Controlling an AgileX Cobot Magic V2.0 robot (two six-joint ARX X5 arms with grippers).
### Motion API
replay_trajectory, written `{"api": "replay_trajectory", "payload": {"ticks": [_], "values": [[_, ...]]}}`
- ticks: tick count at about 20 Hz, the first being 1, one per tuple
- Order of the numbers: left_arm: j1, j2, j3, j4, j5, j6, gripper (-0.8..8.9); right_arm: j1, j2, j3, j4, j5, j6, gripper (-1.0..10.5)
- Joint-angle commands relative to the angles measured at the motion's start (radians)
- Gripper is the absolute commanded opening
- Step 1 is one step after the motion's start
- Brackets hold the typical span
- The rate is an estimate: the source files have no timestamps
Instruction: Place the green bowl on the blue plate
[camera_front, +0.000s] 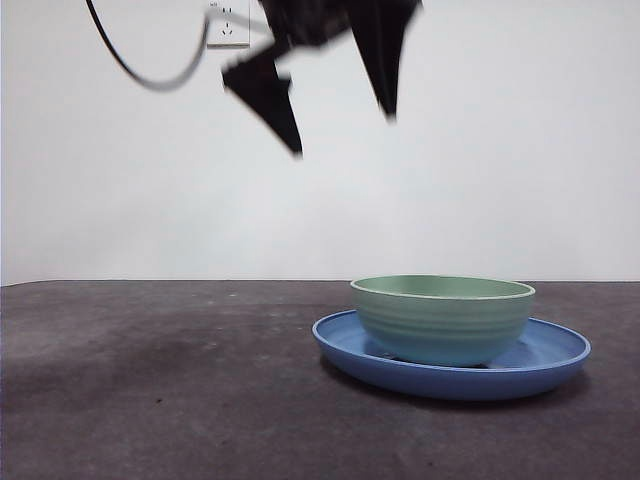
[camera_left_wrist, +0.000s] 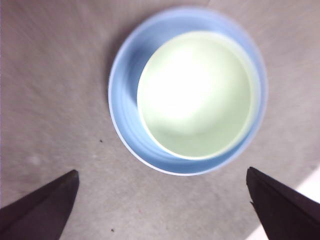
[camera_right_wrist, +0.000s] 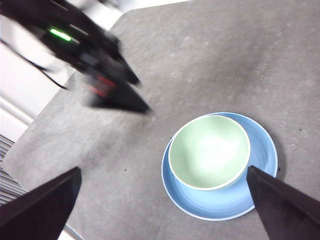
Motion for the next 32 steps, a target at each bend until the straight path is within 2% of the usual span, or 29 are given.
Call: {"api": "replay_trajectory", "payload": {"ticks": [1,8,13,19,22,26,32], "values": [[-0.003,-0.06,-0.006,-0.03,0.002,0.031,5.41,0.003,0.003,0.018,0.007,-0.001,-0.008,6.1],[0.005,-0.404,-0.275,-0.013,0.002,0.072,5.4,0.003,0.003,0.018,0.007,-0.001,-0.008,6.1],[0.047,-0.766,-0.652,0.203,0.002,0.071,5.39,0.003,0.003,0.018,0.007,-0.001,-0.009,6.1],[0.063,-1.159,-1.012,0.418,0.002,0.069,5.39,0.003,0.003,0.018,0.006,-0.002,-0.009,6.1],[0.063,-1.337,-1.18,0.549,0.002,0.016,5.39,0.003,0.003,0.018,0.006,-0.002,-0.009,6.1],[0.063,-1.469,-1.316,0.58,0.002,-0.087,5.39,0.003,0.003,0.018,0.006,-0.002,-0.009,6.1],[0.063,-1.499,-1.339,0.581,0.002,-0.107,5.39,0.003,0.003,0.018,0.006,-0.002,-0.008,6.1]]}}
